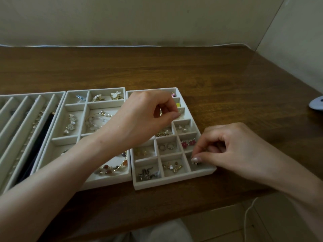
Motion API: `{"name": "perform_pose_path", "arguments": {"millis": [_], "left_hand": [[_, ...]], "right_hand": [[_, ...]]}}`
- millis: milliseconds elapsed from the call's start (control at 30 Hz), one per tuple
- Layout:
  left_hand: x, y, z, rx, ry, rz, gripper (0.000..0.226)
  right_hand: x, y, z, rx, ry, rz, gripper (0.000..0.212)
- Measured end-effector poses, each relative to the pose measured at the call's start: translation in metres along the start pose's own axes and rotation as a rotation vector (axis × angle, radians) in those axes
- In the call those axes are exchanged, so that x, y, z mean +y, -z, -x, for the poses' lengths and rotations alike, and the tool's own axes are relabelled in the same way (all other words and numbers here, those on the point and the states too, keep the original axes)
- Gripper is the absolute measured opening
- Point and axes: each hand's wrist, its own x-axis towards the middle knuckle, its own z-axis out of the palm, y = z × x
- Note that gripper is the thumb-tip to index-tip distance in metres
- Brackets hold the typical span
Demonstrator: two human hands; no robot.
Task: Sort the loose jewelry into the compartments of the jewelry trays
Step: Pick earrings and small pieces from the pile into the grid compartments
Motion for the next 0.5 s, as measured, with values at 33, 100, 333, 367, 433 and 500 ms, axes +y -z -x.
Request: {"name": "perform_pose_path", "arguments": {"millis": [33,100,333,367,433,500], "left_hand": [[0.000,0.000,0.000,0.000,-0.002,0.000,0.003],[0.000,0.000,0.000,0.002,-0.002,0.001,0.004],[0.000,0.001,0.000,-0.004,-0.002,0.006,0.004],[0.000,0.001,0.000,-0.002,-0.002,0.007,0.004],[0.000,0.001,0.000,-0.001,-0.002,0.010,0.004],[0.000,0.000,0.000,-0.002,-0.003,0.009,0.004]], "right_hand": [[0.000,-0.002,0.000,0.011,0.037,0.030,0.008],[-0.001,-0.006,0.000,0.037,0.112,0.081,0.007],[0.003,0.005,0.004,0.068,0.152,0.066,0.011],[0.003,0.009,0.005,0.079,0.141,0.062,0.011],[0.005,0.016,0.006,0.079,0.115,0.058,0.009],[0.005,0.017,0.007,0.049,0.106,0.083,0.007]]}}
